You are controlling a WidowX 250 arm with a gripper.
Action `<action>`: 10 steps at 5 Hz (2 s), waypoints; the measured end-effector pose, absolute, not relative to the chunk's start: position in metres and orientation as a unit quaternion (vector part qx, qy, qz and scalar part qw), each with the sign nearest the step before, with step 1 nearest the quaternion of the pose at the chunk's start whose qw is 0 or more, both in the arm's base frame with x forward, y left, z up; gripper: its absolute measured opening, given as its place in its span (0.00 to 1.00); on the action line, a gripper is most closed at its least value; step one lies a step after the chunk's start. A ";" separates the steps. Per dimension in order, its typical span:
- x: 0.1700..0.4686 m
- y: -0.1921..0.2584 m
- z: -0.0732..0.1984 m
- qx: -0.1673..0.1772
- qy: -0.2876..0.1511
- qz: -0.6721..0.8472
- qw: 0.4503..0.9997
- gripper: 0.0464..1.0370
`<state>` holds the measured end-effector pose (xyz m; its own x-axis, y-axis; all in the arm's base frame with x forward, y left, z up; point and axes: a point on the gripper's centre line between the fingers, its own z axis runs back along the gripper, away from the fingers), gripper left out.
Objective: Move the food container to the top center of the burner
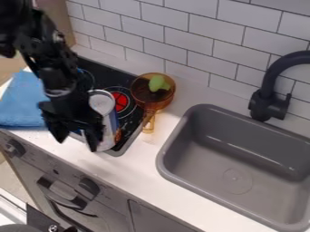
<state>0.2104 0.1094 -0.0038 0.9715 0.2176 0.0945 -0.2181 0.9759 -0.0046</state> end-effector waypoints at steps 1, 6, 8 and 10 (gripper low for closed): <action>0.215 0.107 -0.007 -0.001 -0.081 0.145 0.986 0.96; 0.249 0.119 -0.018 0.022 -0.101 0.208 0.973 0.96; 0.265 0.133 -0.020 0.038 -0.115 0.212 0.970 0.96; 0.292 0.161 -0.015 0.047 -0.121 0.211 0.969 0.96</action>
